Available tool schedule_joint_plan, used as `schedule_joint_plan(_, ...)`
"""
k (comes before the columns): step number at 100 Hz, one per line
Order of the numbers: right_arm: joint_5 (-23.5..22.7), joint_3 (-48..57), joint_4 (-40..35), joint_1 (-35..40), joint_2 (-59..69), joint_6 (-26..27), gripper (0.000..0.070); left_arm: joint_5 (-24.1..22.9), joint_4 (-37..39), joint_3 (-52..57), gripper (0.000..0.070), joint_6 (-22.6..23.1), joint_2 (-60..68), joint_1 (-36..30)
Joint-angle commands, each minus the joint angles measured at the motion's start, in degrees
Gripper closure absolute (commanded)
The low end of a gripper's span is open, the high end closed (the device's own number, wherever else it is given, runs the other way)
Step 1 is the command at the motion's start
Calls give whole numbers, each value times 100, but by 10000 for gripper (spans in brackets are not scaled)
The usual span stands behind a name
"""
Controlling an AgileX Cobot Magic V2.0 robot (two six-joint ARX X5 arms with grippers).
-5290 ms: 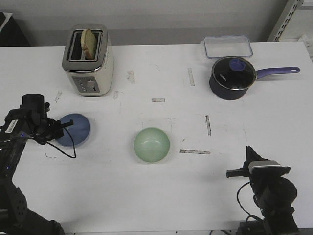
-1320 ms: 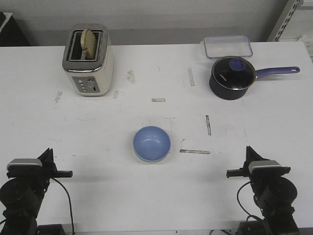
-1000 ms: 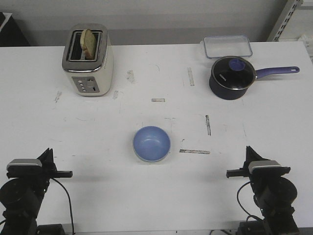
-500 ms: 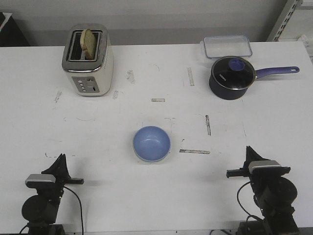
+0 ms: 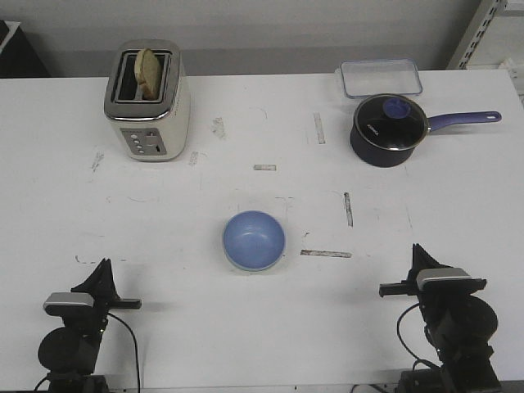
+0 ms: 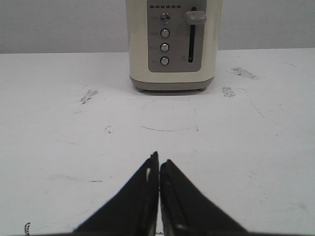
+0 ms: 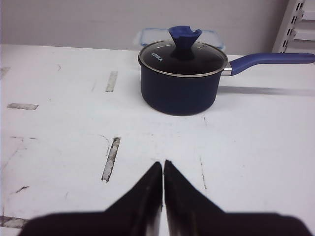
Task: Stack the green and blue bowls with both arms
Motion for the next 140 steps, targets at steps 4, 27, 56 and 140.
schedule_joint_plan(4,0,11,76,4,9,-7,700,2,63,-118,698,-9,-15,0)
schedule_joint_plan(27,0,11,76,4,9,-7,700,2,63,-118,698,-9,-15,0)
schedule_joint_plan(56,35,-22,157,-15,9,-83,700,4,63,-118,698,-9,-15,0)
schedule_joint_plan(140,-302,-2608,1700,-555,-1818,-4,700,4,66,-114,698,-9,-9,4)
